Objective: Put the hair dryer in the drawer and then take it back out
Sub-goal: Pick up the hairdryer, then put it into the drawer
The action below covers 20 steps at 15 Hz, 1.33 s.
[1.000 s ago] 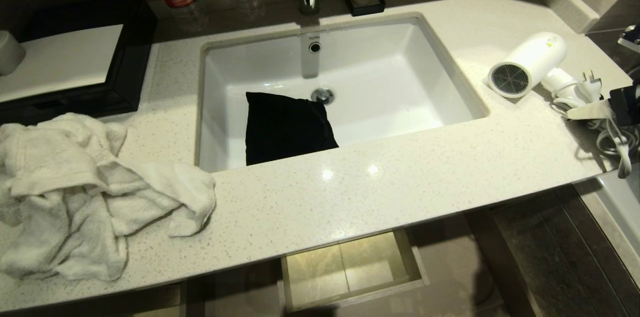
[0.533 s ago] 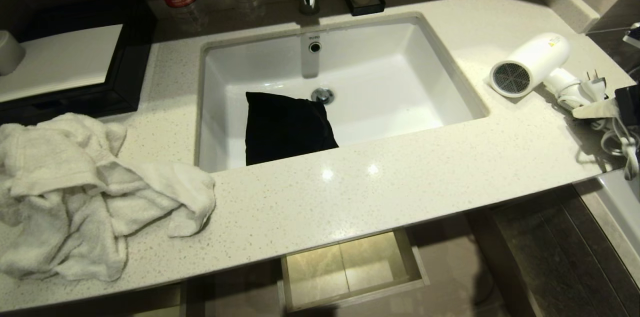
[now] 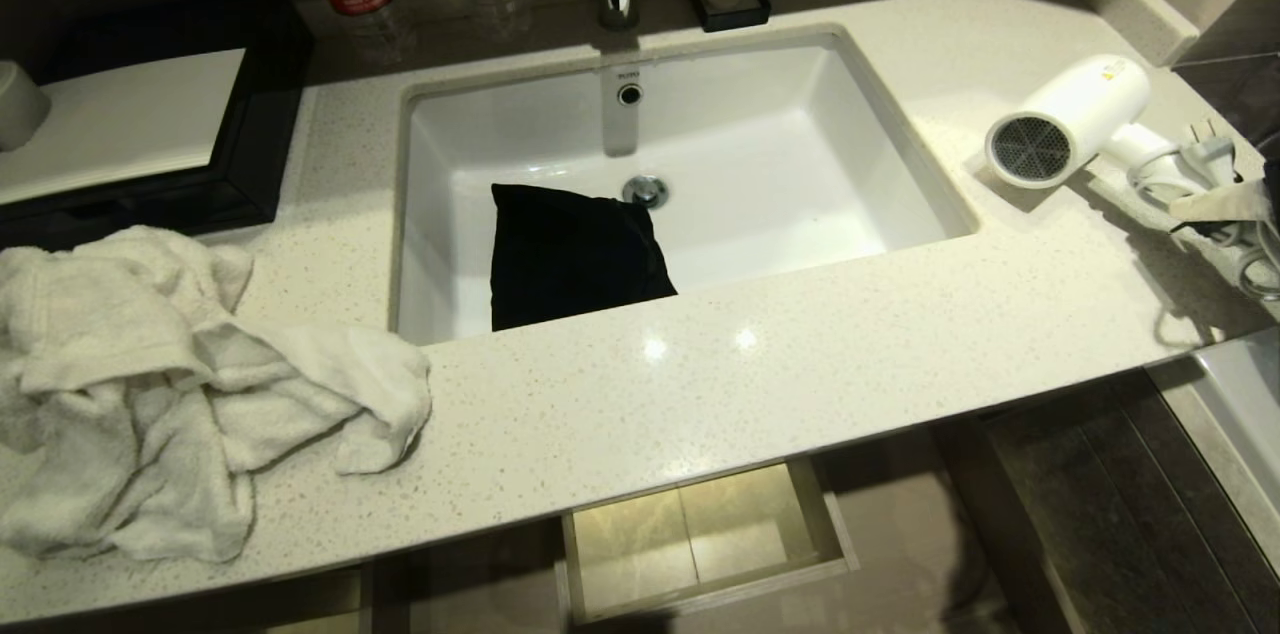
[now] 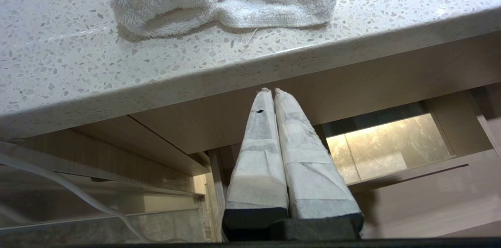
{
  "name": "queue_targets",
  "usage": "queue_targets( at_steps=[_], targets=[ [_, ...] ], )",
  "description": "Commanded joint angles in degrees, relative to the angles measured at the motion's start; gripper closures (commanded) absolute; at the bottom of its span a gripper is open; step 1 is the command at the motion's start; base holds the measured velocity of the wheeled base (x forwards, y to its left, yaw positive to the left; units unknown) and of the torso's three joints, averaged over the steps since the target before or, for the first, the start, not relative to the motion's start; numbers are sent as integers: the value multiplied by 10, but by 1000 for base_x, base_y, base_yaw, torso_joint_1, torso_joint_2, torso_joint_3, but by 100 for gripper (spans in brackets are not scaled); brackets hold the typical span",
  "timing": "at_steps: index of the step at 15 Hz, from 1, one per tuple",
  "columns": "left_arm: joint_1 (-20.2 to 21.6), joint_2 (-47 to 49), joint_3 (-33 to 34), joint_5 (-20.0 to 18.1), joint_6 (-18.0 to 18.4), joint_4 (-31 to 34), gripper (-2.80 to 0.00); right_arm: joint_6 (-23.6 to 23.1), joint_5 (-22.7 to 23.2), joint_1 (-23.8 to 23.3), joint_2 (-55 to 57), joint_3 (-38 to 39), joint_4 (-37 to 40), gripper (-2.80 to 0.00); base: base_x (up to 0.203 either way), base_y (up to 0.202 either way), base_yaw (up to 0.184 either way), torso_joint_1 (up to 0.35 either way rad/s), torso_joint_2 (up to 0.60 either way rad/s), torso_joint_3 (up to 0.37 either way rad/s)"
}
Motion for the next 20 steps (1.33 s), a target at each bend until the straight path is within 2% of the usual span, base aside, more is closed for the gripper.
queue_targets(
  at_steps=[1, 13, 16, 20],
  targets=[
    [0, 0, 0, 0, 0, 0, 0, -2, 1, 0, -22, 4, 2, 0, 0, 0, 0, 0, 0, 0],
    [0, 0, 0, 0, 0, 0, 0, -3, 0, 0, -79, 58, 1, 0, 0, 0, 0, 0, 0, 0],
    [0, 0, 1, 0, 0, 0, 0, -42, -2, -1, -83, 58, 6, 0, 0, 0, 0, 0, 0, 0],
    [0, 0, 0, 0, 0, 0, 0, -52, -2, 0, -91, 68, 19, 0, 0, 0, 0, 0, 0, 0]
  ],
)
